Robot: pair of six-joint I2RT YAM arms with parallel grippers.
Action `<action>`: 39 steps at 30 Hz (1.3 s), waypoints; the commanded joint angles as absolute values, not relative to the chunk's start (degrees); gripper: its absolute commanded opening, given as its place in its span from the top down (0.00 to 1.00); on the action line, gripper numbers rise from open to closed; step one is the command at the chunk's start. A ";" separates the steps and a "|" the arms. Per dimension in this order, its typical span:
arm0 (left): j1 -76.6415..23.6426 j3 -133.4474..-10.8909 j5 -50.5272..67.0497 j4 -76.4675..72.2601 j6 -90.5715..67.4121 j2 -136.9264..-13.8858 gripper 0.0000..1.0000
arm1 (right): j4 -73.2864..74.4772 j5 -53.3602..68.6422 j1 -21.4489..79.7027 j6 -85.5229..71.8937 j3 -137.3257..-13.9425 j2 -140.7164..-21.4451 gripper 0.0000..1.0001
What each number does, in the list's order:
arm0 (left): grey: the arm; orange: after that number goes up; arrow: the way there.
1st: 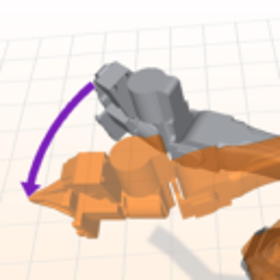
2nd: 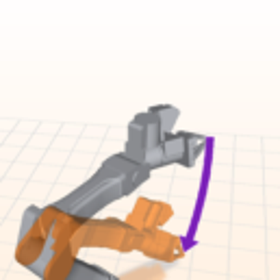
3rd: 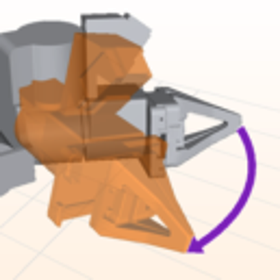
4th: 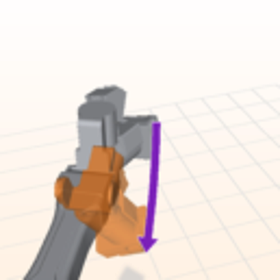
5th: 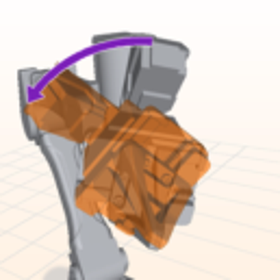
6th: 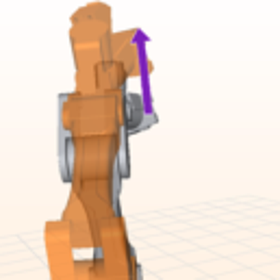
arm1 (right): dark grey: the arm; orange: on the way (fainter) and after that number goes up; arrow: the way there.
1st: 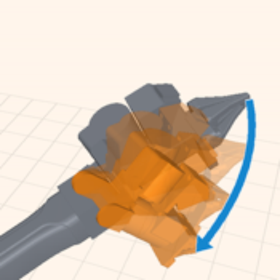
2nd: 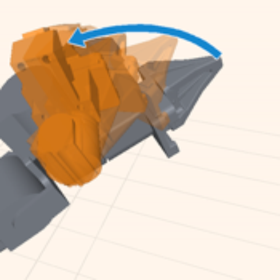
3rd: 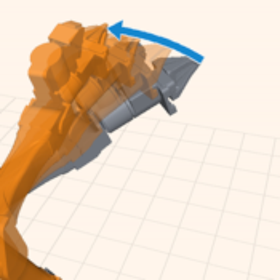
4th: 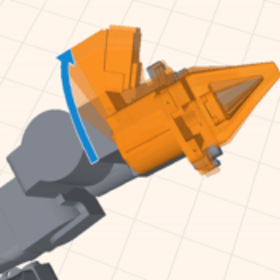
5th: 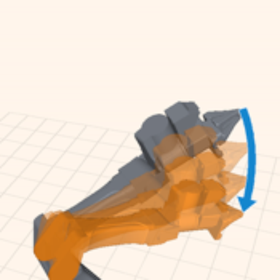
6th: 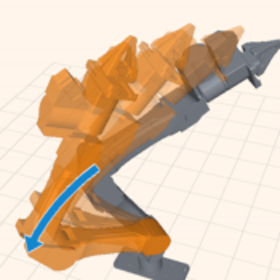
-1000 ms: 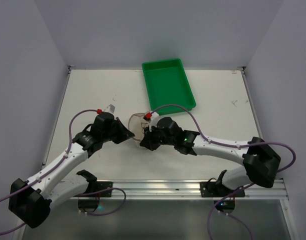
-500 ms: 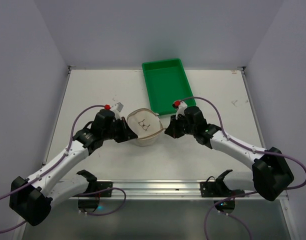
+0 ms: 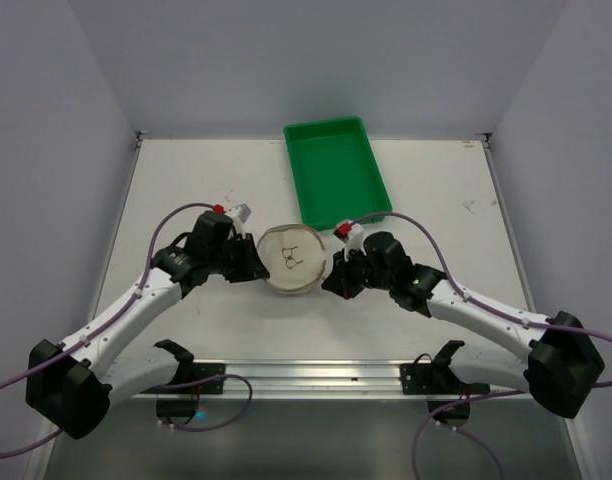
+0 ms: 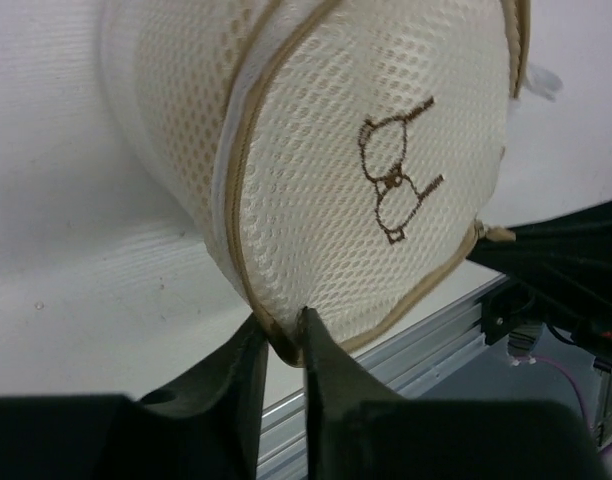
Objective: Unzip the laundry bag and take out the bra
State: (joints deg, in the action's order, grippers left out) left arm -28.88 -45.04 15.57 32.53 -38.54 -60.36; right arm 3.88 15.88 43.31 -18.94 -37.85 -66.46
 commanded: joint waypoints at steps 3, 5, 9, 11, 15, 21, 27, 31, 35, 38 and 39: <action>-28.39 -48.43 12.22 34.63 -37.97 -59.77 0.65 | 3.78 9.94 47.02 -27.68 -32.71 -60.83 0.87; -28.39 -48.17 11.25 34.37 -39.11 -59.68 0.46 | 4.48 7.92 47.02 -28.91 -31.55 -59.33 0.70; -28.39 -46.59 10.90 32.26 -42.09 -58.63 0.21 | 9.39 1.60 47.02 -26.99 -34.62 -54.85 0.42; -28.39 -46.32 9.67 31.30 -44.03 -57.57 0.21 | 13.07 0.09 47.02 -25.24 -38.13 -53.00 0.37; -28.39 -48.16 6.60 30.94 -45.26 -56.87 0.25 | 16.35 -2.55 47.02 -23.38 -43.58 -51.77 0.26; -27.69 -50.36 -1.74 31.64 -44.48 -54.76 0.28 | 13.72 -2.28 49.65 -22.77 -52.27 -57.20 0.01; -22.07 -49.93 -3.69 33.14 -41.58 -56.07 0.34 | 11.78 -9.65 57.29 -18.90 -61.77 -70.80 0.01; -15.58 -47.99 -2.74 30.50 -38.94 -58.17 0.34 | 13.00 -16.16 63.09 -16.79 -70.19 -79.94 0.02; -10.73 -44.84 0.00 28.05 -37.00 -60.47 0.34 | 16.08 -23.72 66.62 -15.56 -77.33 -89.37 0.05; -8.97 -42.20 2.90 26.46 -36.48 -60.12 0.34 | 19.15 -28.64 68.29 -17.05 -82.26 -95.35 0.11; -8.62 -41.67 3.07 26.28 -36.21 -59.86 0.34 | 19.51 -29.87 68.64 -17.22 -83.92 -96.49 0.17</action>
